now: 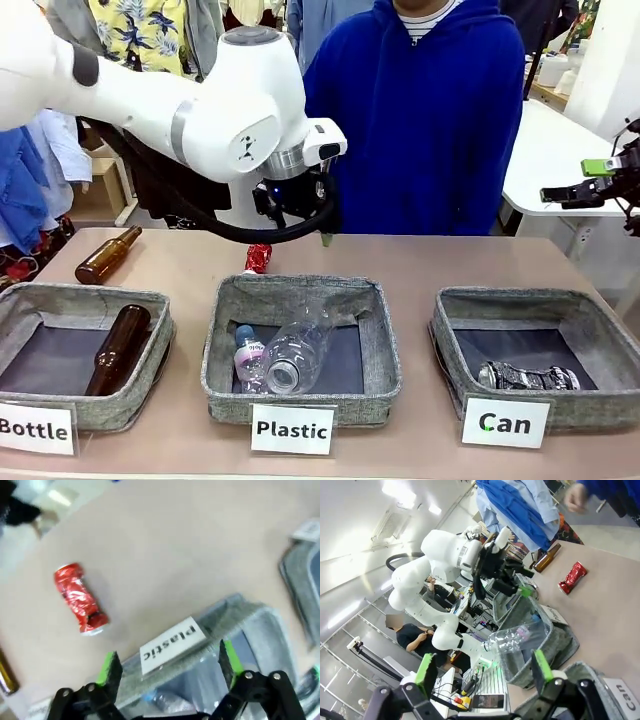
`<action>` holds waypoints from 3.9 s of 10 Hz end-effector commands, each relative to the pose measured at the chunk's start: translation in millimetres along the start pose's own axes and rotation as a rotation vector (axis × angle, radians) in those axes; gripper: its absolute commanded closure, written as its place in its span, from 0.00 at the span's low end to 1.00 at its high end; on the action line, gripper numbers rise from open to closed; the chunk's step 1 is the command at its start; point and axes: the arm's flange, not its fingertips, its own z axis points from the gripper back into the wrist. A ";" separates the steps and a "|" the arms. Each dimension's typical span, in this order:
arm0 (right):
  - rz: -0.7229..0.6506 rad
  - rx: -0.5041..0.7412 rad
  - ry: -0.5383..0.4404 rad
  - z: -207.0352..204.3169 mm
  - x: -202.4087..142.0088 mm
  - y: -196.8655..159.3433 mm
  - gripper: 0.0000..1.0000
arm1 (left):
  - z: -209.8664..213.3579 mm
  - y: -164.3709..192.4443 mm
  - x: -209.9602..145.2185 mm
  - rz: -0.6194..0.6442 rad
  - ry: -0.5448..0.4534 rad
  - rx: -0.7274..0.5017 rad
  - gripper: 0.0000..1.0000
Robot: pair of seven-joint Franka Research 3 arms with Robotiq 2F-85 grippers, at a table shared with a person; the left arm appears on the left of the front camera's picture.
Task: Sort the can waste into the basket.
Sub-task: Pick up the can waste from the table and place it in the right Fabric basket.
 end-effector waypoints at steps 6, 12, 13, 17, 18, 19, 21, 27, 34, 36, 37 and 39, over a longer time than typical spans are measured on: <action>0.016 0.003 0.020 1.6 -0.3 1.3 0.00 | 110.9 -28.7 -241.0 -0.370 -0.079 -0.031 0.00; 0.016 0.003 0.020 1.6 -0.3 1.3 0.00 | 214.7 57.6 -306.1 0.116 0.000 -0.077 0.00; 0.016 0.003 0.020 1.6 -0.3 1.3 0.00 | 248.4 79.1 -335.6 0.273 -0.023 -0.093 0.00; 0.016 0.003 0.020 1.6 -0.3 1.3 0.00 | 241.4 172.6 -430.3 0.881 -0.162 -0.140 0.00; 0.016 0.003 0.020 1.6 -0.3 1.3 0.00 | 235.7 186.2 -449.5 0.996 -0.216 -0.167 0.00; 0.016 0.003 0.020 1.6 -0.3 1.3 0.00 | 231.3 197.4 -463.7 1.035 -0.301 -0.221 0.00; 0.016 0.003 0.020 1.6 -0.3 1.3 0.00 | 222.4 205.7 -493.5 1.104 -0.392 -0.275 0.00; 0.016 0.003 0.020 1.6 -0.3 1.3 0.00 | 215.6 225.1 -510.0 1.048 -0.415 -0.308 0.00; 0.016 0.003 0.020 1.6 -0.3 1.3 0.00 | 233.0 193.7 -364.2 0.830 -0.243 -0.160 0.00; 0.016 0.003 0.020 1.6 -0.3 1.3 0.00 | 211.3 173.5 -252.5 0.701 -0.155 -0.063 0.00; 0.016 0.003 0.020 1.6 -0.3 1.3 0.00 | 188.5 158.1 -191.0 0.631 -0.114 -0.020 0.00; 0.016 0.003 0.020 1.6 -0.3 1.3 0.00 | 131.6 136.9 -77.4 0.533 -0.034 0.031 0.00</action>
